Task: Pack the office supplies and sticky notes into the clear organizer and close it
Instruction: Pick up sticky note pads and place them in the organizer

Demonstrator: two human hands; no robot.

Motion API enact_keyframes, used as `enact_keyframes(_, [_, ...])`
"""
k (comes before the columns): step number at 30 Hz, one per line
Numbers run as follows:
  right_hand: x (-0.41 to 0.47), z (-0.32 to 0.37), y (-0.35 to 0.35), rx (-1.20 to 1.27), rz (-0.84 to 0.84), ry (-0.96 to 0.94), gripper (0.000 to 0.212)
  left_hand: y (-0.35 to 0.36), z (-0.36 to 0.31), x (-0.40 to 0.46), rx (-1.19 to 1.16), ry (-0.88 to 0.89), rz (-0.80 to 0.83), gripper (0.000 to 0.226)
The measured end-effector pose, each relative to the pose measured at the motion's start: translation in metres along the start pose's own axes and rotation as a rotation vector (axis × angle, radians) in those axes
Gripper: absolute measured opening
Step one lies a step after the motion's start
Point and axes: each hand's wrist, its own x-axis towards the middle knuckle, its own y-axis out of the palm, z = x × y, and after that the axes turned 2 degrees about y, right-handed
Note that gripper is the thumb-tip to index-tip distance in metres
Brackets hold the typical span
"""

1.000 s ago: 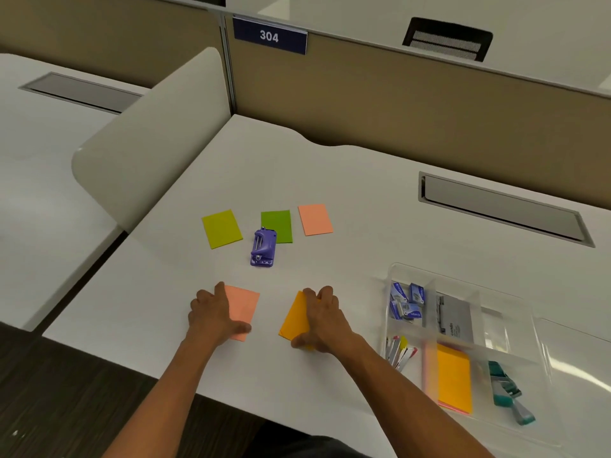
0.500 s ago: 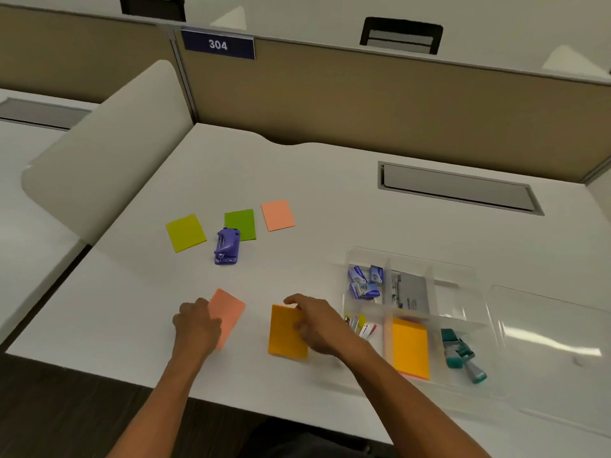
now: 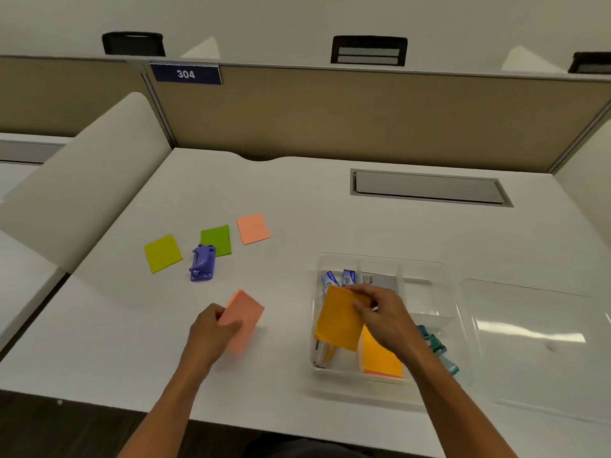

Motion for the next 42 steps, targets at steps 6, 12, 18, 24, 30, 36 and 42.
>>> enact_keyframes(6, [-0.003,-0.03,-0.03,-0.05,-0.115,0.145,0.026,0.036,-0.039,-0.023,-0.277,0.016,0.11,0.03])
enact_keyframes(12, [-0.014,-0.044,-0.039,-0.218,-0.087,0.186,0.031,0.071,-0.07,-0.04,-0.369,-0.016,0.067,0.03])
enact_keyframes(18, [-0.02,-0.05,-0.043,-0.336,-0.071,0.199,0.034,0.09,-0.091,-0.055,-0.295,0.115,0.109,0.018])
enact_keyframes(24, [-0.015,-0.055,-0.035,-0.404,0.052,0.169,0.042,0.108,-0.104,-0.072,-0.267,0.212,0.153,0.021])
enact_keyframes(30, [-0.012,-0.061,-0.031,-0.671,0.166,0.023,0.054,0.128,-0.111,-0.082,-0.237,0.209,0.19,0.03])
enact_keyframes(36, [-0.001,-0.065,-0.033,-0.555,0.156,-0.012,0.044,0.142,-0.116,-0.088,-0.177,0.236,0.171,0.028])
enact_keyframes(42, [0.002,-0.064,-0.035,-0.274,0.188,0.061,0.089,0.143,-0.115,-0.089,-0.16,0.242,0.17,0.025])
